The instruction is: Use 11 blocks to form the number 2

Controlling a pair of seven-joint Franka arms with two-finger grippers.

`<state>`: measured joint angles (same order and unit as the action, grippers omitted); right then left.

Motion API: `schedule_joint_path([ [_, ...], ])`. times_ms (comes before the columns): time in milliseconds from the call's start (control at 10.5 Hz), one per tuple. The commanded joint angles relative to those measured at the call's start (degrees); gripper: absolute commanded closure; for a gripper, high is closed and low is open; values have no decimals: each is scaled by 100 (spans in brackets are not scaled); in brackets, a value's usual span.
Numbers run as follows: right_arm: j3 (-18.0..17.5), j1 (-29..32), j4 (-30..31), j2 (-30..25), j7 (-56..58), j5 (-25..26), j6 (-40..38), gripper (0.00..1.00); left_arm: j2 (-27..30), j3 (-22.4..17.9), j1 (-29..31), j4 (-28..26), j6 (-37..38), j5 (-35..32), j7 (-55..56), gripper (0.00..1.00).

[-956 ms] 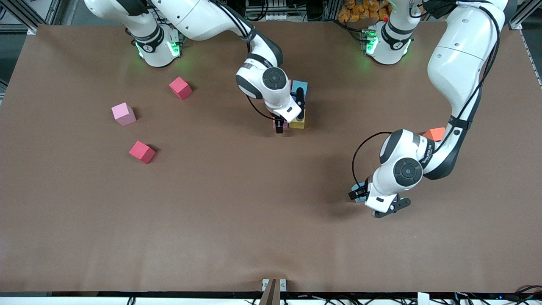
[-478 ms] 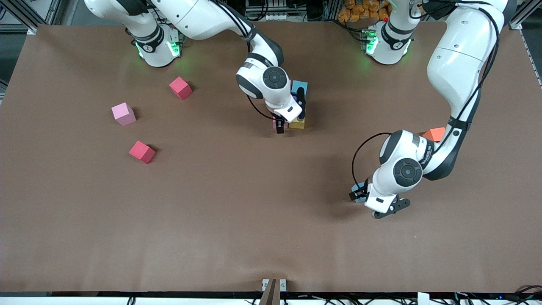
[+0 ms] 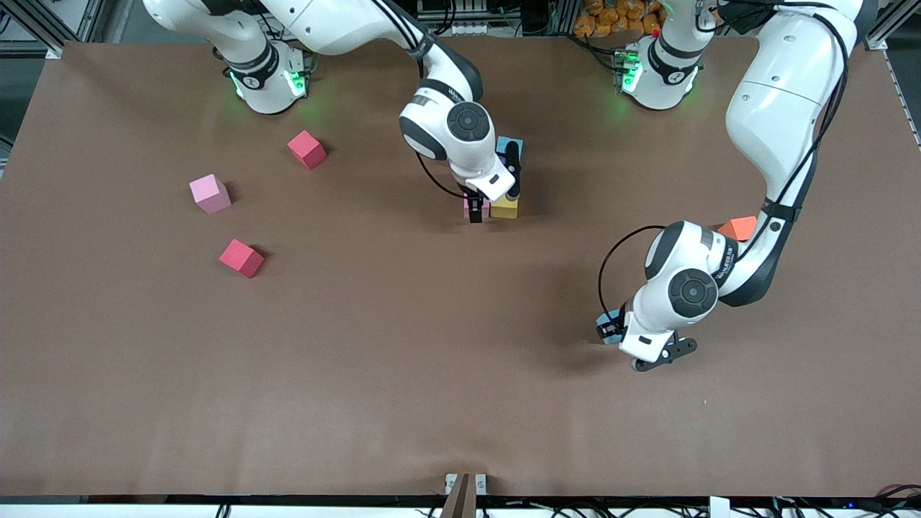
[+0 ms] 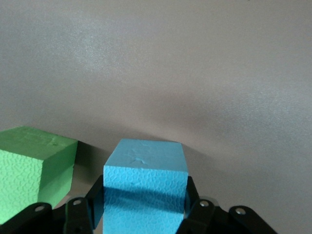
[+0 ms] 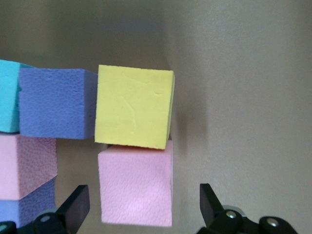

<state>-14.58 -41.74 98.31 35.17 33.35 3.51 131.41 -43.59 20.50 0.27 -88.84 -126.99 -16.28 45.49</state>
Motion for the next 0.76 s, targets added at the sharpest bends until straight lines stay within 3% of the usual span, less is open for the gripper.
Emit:
schedule_joint_path([
  [0, -1, 95, 75, -308, -101, 0, -177, 0, -54, -28, -27, 86, -19, -139, -75, 42],
  [669, 34, 1604, -92, -572, -240, 0, -274, 0, -10, -28, -27, 95, -19, -139, -66, 42],
])
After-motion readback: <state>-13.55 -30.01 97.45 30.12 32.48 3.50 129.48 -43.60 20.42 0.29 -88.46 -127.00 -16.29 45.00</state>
